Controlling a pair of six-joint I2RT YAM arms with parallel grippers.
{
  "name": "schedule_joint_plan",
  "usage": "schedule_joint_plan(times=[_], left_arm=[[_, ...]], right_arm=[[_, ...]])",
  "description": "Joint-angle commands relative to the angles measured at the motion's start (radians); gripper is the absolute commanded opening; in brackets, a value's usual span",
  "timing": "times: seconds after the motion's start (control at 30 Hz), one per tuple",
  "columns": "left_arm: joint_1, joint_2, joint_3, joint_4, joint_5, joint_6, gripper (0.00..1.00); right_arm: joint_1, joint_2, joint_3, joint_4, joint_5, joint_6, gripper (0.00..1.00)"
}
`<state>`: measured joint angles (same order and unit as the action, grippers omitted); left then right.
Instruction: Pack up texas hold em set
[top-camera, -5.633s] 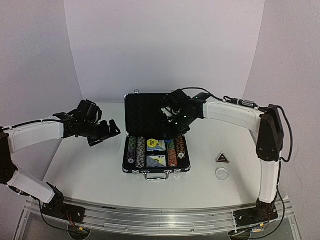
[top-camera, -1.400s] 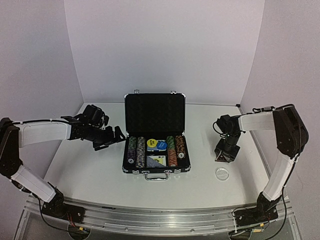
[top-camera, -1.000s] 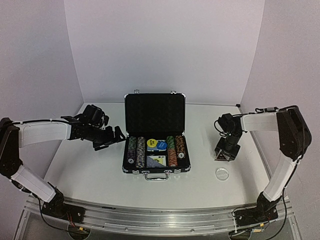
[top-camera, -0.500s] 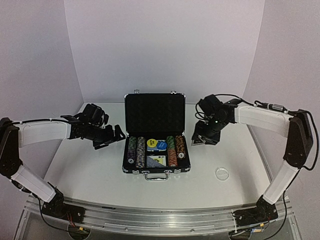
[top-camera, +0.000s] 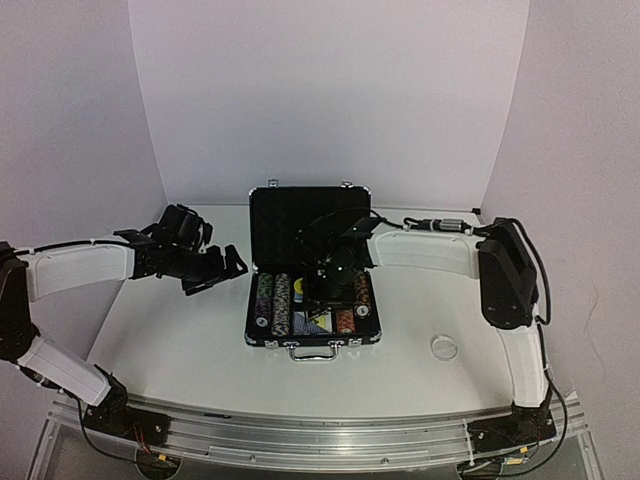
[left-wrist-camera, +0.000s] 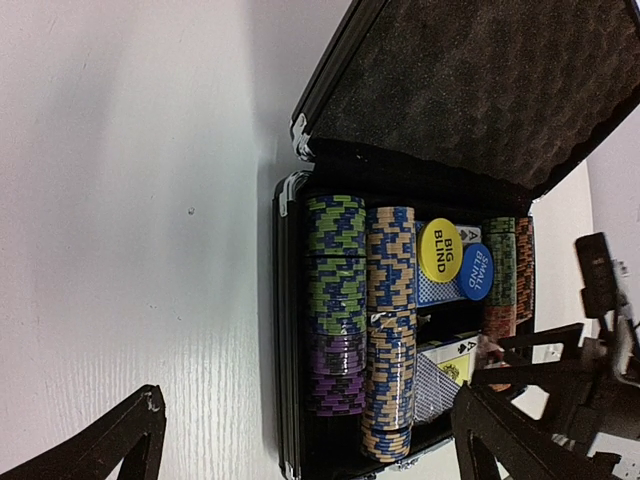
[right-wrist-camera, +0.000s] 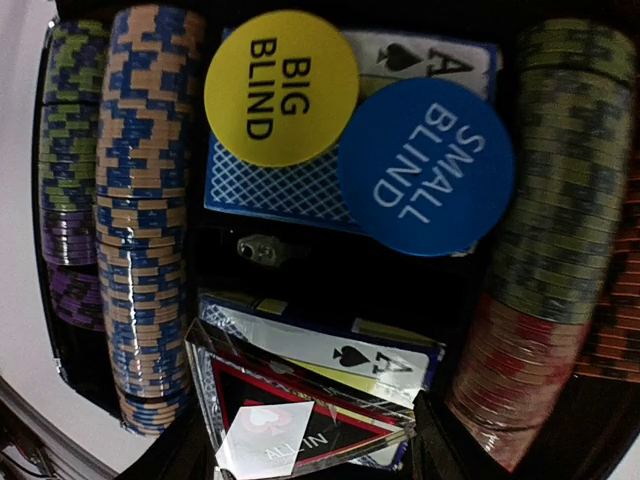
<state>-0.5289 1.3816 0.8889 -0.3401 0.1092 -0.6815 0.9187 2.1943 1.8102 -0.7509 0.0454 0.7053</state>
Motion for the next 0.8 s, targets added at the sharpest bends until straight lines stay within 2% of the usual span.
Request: schedule_joint_plan(times=[0.0,0.27,0.77], left_arm=[[0.005,-0.051,-0.013,-0.004,-0.02,-0.001,1.0],[0.005,-0.075,-0.031,-0.007,-0.022,-0.005,1.0],[0.006,-0.094,-0.046,-0.006,-0.03,-0.021,1.0]], right_arm=[[0.018,0.044,0.105,-0.064,0.048,-0.021,0.46],[0.047,0.096,0.132,-0.083,0.088,-0.007,0.46],[0.073,0.15,0.173,-0.108,0.103,0.027,0.59]])
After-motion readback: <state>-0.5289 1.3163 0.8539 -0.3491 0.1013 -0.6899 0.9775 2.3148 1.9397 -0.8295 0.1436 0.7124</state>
